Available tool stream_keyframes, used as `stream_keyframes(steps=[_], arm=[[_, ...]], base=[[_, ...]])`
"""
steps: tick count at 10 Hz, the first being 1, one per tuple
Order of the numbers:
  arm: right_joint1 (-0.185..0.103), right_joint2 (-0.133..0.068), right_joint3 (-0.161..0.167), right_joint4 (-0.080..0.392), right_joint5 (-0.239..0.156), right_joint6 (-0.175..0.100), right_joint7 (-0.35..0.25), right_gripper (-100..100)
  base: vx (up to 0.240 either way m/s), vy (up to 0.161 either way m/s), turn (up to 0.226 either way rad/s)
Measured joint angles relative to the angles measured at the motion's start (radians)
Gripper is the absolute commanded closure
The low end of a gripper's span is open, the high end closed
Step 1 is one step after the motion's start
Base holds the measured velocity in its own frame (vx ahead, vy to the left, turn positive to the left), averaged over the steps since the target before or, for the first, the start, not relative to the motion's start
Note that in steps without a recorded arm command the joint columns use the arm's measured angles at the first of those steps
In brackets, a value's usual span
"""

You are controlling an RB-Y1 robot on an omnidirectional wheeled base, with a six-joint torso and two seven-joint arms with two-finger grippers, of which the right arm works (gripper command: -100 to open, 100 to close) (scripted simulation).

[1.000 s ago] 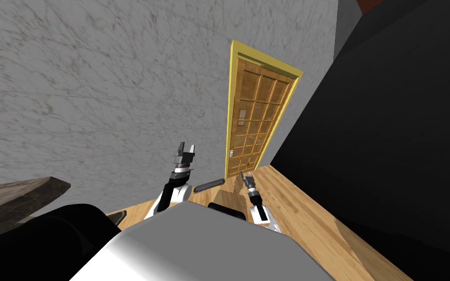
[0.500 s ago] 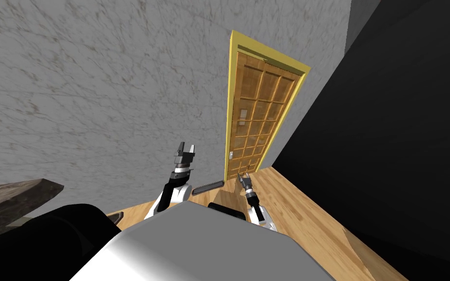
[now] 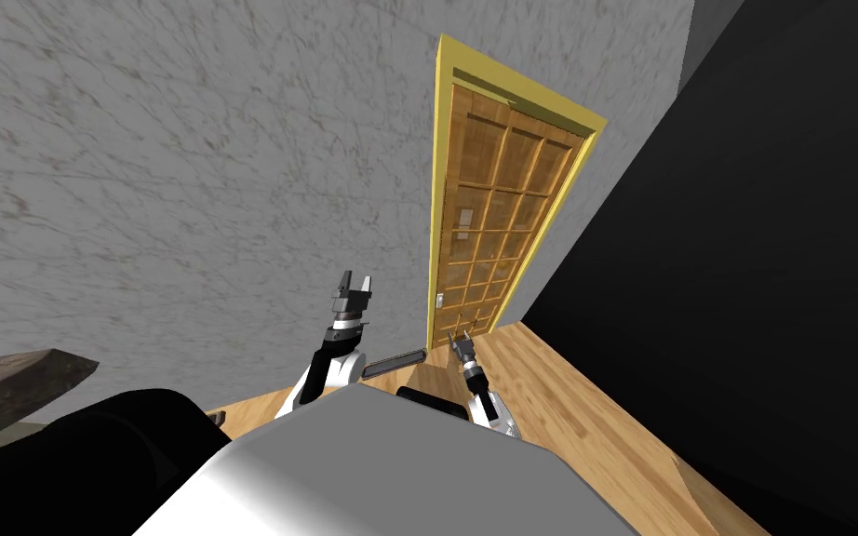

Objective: Pull the door open

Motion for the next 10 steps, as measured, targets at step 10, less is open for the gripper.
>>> stream_keyframes(steps=[10], arm=[[-0.037,0.043,0.018,0.119,0.038,-0.039,0.110,-100]], base=[[0.134,0.005,-0.001]])
